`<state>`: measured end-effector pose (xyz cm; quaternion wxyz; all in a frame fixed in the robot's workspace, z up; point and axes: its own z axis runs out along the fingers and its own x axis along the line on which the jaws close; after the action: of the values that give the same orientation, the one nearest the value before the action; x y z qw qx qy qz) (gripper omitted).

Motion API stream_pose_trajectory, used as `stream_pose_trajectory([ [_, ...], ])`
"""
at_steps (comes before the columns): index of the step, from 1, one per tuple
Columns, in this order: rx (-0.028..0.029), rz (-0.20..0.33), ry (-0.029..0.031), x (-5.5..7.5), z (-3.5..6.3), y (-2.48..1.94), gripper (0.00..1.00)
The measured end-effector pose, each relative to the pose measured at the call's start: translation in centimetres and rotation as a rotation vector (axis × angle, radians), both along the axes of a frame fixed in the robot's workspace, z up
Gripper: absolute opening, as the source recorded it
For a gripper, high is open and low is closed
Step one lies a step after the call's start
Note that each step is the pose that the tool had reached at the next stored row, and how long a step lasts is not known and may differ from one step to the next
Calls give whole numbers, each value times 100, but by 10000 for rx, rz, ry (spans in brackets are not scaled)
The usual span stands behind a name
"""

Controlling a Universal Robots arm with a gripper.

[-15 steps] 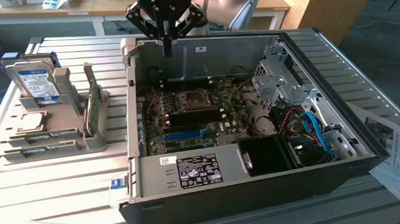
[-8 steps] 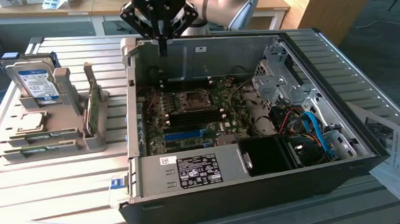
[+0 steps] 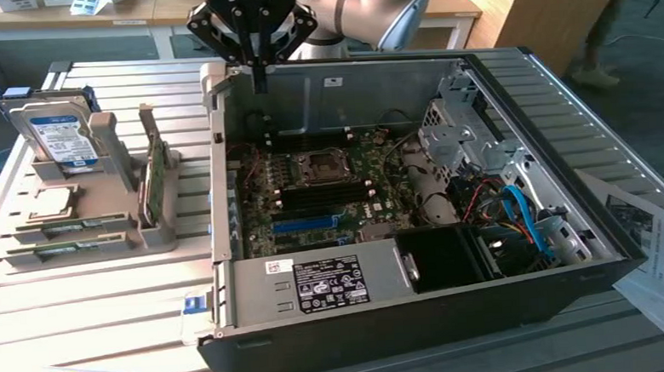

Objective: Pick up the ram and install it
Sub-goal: 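Reach for the ram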

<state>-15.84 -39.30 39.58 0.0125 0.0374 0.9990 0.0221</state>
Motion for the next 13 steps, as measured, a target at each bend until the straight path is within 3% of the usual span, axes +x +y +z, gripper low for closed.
stream_pose_trajectory([
  [13,-1,0,0,-163,0,27,10],
])
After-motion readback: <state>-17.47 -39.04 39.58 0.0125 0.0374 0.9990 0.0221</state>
